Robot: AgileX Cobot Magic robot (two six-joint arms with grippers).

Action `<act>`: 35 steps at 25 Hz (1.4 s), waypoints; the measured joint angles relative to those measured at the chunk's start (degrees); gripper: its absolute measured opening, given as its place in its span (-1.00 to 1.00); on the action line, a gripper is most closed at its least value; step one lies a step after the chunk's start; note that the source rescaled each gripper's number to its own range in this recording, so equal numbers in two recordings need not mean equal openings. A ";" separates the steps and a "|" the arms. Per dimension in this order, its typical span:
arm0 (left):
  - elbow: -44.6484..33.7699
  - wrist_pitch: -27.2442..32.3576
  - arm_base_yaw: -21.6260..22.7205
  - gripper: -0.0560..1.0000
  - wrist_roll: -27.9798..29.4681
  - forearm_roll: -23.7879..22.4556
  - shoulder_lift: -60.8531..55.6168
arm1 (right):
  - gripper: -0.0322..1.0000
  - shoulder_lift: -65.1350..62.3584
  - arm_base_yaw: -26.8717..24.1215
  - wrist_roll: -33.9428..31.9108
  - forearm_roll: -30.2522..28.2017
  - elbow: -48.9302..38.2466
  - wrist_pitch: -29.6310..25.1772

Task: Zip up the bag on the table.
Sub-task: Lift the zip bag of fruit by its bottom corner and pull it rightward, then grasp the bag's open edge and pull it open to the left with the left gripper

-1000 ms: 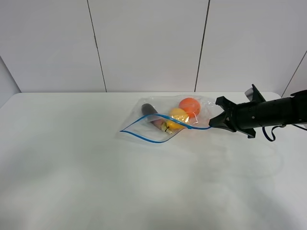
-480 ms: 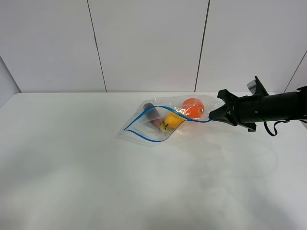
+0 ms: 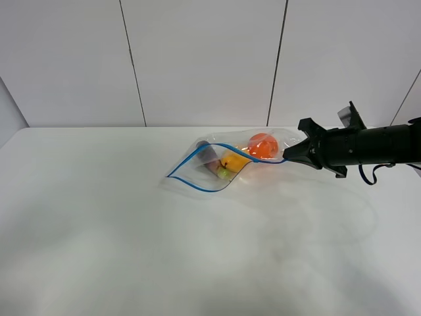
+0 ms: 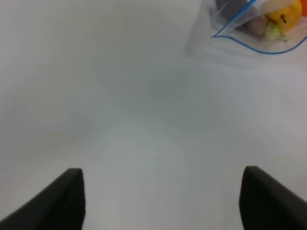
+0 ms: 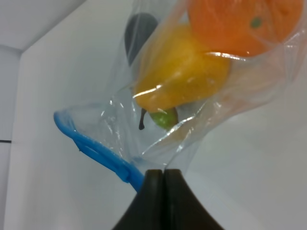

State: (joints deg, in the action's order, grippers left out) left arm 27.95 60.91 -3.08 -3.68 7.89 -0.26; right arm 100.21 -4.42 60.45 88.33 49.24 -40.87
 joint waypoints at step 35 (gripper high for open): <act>0.00 0.00 0.00 1.00 0.00 0.00 0.00 | -0.93 -4.45 0.00 2.81 0.46 -0.05 0.05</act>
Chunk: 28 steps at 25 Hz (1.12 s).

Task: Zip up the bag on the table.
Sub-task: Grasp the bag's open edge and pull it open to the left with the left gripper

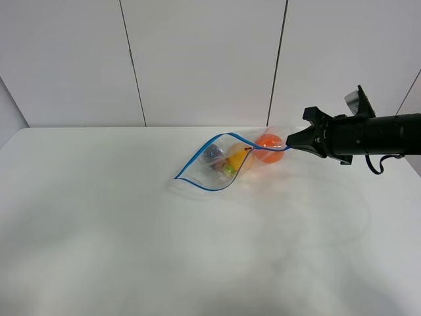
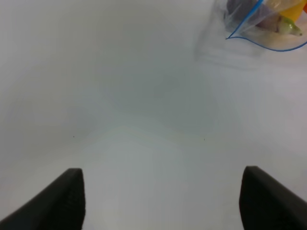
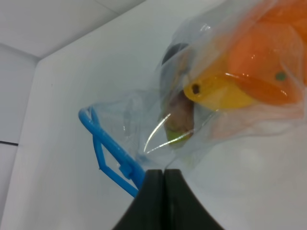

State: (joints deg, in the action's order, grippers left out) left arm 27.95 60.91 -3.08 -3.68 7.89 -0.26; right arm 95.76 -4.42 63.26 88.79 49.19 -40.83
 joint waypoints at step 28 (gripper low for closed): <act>12.89 -16.86 0.00 1.00 -3.69 1.08 25.55 | -0.93 0.00 0.00 0.04 -0.04 0.00 0.22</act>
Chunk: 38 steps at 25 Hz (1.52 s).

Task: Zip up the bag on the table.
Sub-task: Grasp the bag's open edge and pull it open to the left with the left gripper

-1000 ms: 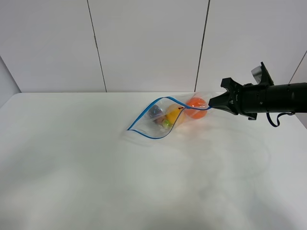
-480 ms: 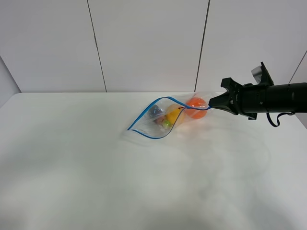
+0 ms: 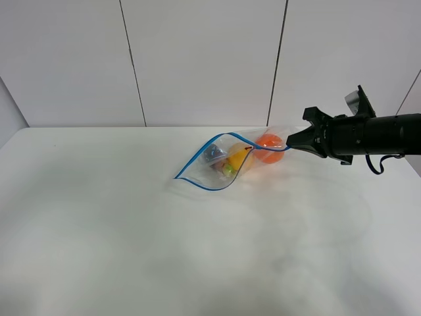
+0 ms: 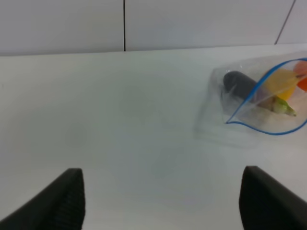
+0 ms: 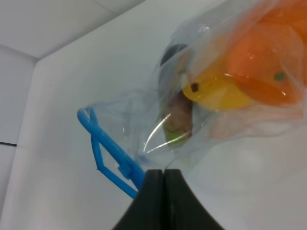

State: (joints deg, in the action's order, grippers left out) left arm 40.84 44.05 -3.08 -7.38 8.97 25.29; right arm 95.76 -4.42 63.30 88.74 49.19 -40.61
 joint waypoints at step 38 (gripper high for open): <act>7.59 -17.91 -27.13 1.00 -13.14 2.60 31.55 | -0.93 0.00 0.00 0.00 -0.77 0.00 0.84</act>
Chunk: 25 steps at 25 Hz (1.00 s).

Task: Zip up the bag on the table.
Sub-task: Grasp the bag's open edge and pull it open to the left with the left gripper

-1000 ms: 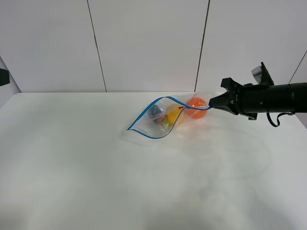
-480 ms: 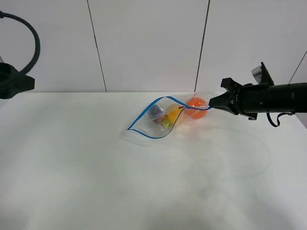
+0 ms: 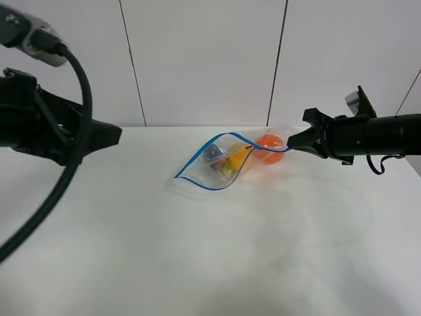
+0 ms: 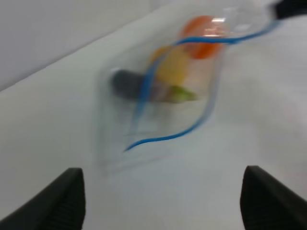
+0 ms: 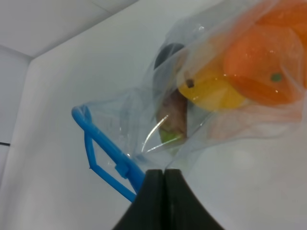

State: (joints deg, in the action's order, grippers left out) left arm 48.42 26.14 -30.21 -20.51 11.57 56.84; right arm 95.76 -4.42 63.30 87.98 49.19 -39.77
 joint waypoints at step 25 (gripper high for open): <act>3.20 -14.56 -10.70 1.00 -5.75 -0.05 25.45 | -0.93 -0.02 0.00 0.00 -2.00 0.00 0.12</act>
State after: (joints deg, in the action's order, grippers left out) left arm 51.62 11.58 -40.91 -26.26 11.52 82.30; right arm 95.75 -4.42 63.30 85.97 49.19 -39.65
